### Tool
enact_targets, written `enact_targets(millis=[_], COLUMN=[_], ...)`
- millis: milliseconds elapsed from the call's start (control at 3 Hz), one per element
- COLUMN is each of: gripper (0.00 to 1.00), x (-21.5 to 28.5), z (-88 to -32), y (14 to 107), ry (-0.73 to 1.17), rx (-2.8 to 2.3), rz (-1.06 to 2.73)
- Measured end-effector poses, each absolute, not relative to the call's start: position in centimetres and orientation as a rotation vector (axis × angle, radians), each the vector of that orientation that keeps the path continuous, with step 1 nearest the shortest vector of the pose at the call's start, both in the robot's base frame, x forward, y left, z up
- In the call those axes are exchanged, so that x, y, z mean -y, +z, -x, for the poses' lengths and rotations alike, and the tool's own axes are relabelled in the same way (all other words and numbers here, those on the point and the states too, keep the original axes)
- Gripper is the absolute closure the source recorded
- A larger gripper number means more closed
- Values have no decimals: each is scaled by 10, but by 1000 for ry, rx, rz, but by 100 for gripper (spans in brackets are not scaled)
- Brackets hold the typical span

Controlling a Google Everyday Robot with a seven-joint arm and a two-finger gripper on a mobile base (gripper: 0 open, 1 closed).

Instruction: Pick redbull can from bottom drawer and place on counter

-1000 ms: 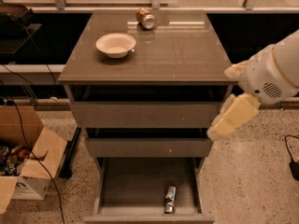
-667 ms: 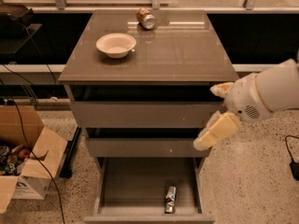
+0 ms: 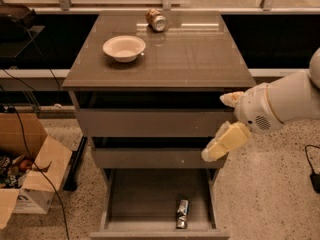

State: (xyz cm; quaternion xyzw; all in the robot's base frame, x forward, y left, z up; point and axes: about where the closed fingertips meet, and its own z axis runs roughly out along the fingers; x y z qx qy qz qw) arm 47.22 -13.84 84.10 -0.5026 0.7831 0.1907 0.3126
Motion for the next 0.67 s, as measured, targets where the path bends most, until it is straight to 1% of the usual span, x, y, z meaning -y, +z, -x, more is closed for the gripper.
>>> enact_targets(millis=[667], gripper=[0], x=[134], z=[-462], y=[744], ry=[609], rx=[-2169], rz=[1225])
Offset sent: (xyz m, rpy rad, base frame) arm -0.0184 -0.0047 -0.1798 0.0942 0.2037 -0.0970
